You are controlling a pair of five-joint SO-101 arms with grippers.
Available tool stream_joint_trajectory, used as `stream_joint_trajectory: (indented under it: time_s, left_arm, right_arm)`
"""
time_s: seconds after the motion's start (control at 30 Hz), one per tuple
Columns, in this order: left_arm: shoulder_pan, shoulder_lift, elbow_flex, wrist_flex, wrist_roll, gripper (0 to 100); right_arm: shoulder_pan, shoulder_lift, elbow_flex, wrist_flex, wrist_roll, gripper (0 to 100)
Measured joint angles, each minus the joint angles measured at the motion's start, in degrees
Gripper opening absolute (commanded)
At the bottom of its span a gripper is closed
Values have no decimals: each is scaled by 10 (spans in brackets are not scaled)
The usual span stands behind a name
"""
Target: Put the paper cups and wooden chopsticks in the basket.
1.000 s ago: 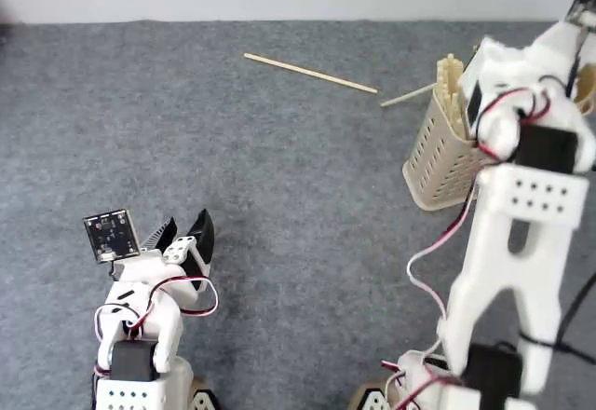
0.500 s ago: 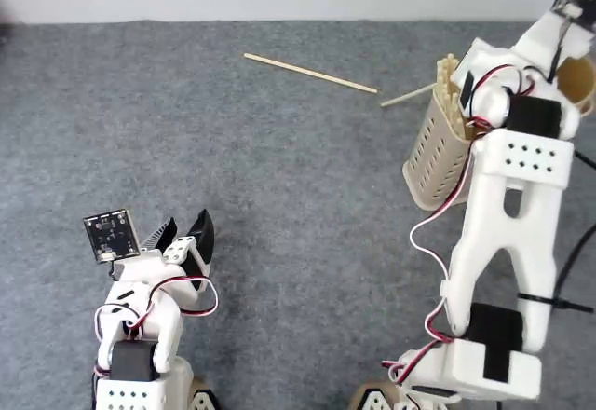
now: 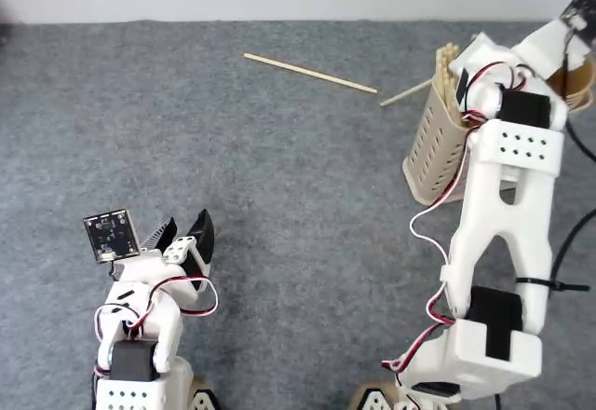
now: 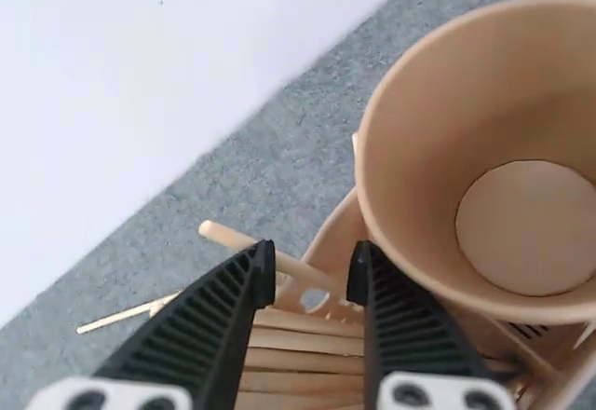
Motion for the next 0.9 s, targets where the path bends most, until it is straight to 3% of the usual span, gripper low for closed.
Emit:
stream_joint_trajectory:
  time_s: [0.9]
  left_arm:
    - [0,0,0,0,0,188]
  right_arm:
    - [-24,-47,0,24,-15,154]
